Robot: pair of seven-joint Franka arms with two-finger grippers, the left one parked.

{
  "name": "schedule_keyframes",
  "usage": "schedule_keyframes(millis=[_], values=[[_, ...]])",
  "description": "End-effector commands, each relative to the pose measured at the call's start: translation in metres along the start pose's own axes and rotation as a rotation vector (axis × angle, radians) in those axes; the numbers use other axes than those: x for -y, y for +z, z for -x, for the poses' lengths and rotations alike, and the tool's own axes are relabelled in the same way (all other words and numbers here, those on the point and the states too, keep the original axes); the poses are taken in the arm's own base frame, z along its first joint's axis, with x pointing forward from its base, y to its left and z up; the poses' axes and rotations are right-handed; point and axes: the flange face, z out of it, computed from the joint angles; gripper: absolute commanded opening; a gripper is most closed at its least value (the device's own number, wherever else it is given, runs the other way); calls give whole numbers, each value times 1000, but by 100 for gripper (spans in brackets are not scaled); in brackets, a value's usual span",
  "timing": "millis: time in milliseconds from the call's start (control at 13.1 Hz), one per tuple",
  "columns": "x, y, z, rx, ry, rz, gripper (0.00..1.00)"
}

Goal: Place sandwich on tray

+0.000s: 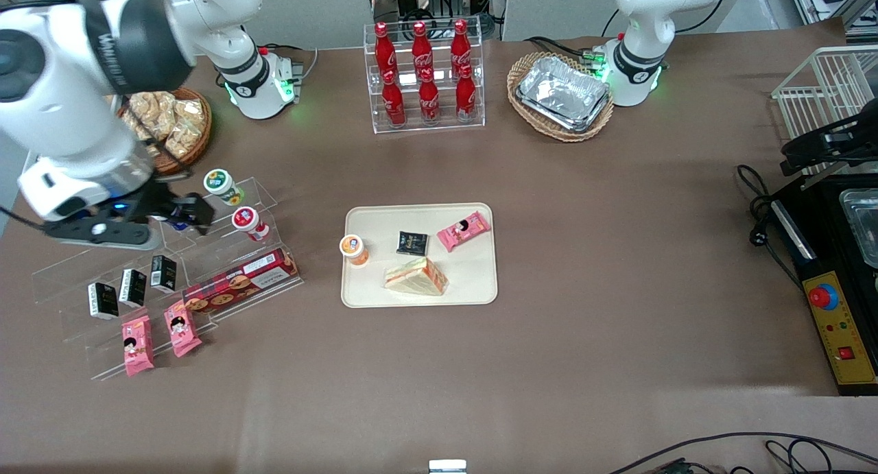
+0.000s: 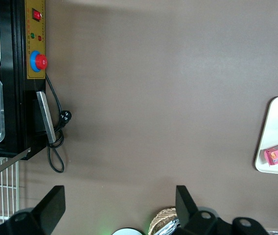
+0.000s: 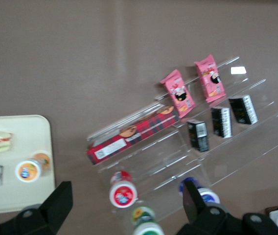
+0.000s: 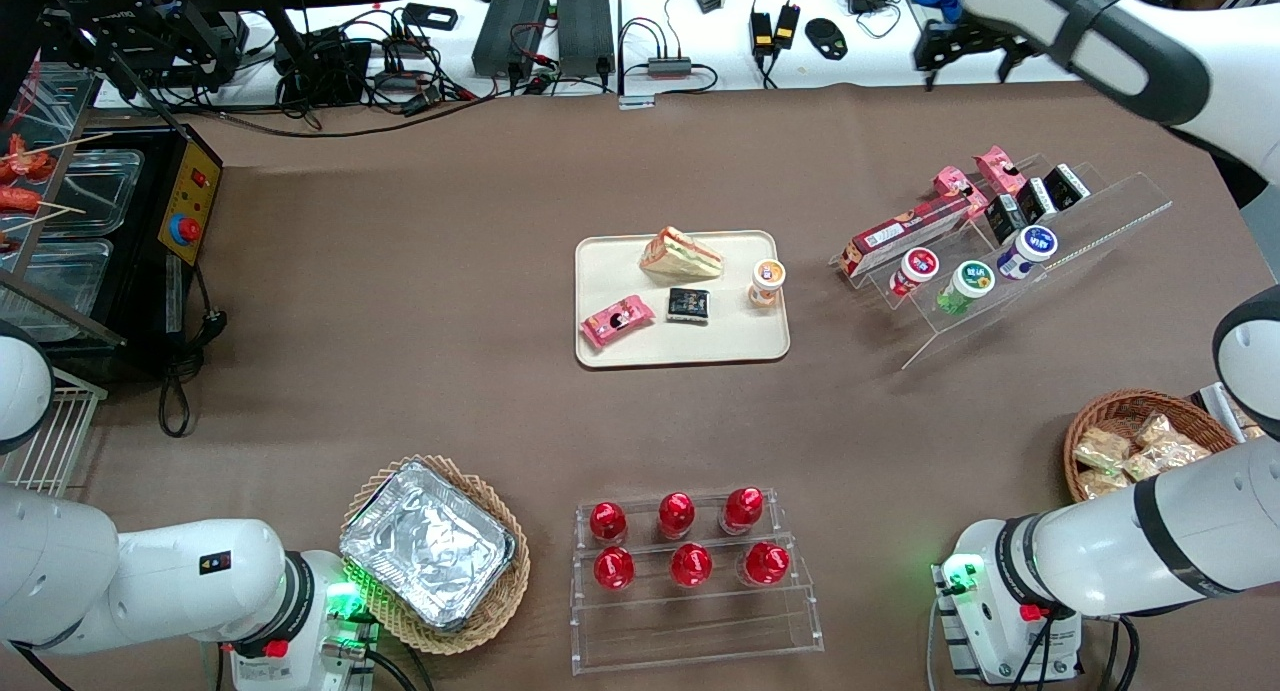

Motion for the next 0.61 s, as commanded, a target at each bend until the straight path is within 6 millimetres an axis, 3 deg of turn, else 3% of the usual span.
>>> schedule_keyframes(millis=[0,304,533], values=[[-68,-7,0,-4,-130,-52,100],[-116,-9,-6,-15,-120,-48,100],[-121,-10,-5,-14,-76,-143,100]])
